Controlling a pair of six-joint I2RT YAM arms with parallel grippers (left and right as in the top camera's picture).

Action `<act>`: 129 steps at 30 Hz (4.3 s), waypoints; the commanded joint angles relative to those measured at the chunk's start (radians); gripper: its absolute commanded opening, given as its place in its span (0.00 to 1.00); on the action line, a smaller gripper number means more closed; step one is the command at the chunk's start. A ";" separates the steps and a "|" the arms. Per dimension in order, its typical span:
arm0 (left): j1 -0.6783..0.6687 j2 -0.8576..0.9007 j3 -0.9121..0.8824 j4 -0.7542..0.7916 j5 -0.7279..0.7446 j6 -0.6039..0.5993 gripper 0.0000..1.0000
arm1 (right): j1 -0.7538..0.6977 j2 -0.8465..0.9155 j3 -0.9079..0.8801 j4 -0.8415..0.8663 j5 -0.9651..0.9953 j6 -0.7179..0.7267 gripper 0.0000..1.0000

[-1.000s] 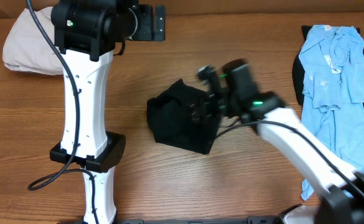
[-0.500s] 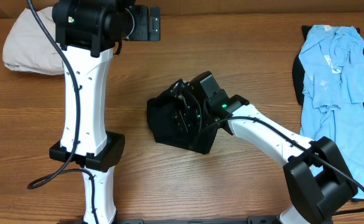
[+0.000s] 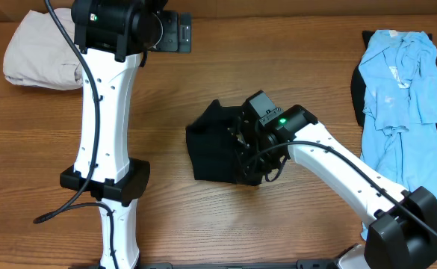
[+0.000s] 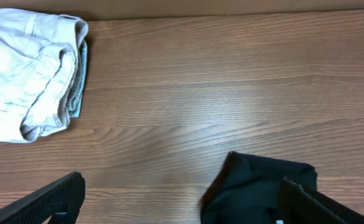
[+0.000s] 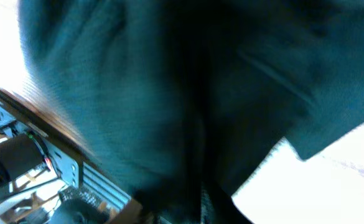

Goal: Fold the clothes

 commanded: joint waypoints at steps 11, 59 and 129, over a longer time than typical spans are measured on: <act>0.004 -0.007 -0.004 0.002 -0.043 0.024 1.00 | -0.027 -0.013 -0.023 -0.005 0.071 0.022 0.39; 0.005 -0.006 -0.004 0.014 -0.044 0.025 1.00 | -0.375 0.201 0.310 0.327 0.268 0.076 0.62; 0.005 0.078 -0.005 -0.003 -0.042 0.062 1.00 | -0.009 0.096 0.200 -0.125 0.350 0.311 0.04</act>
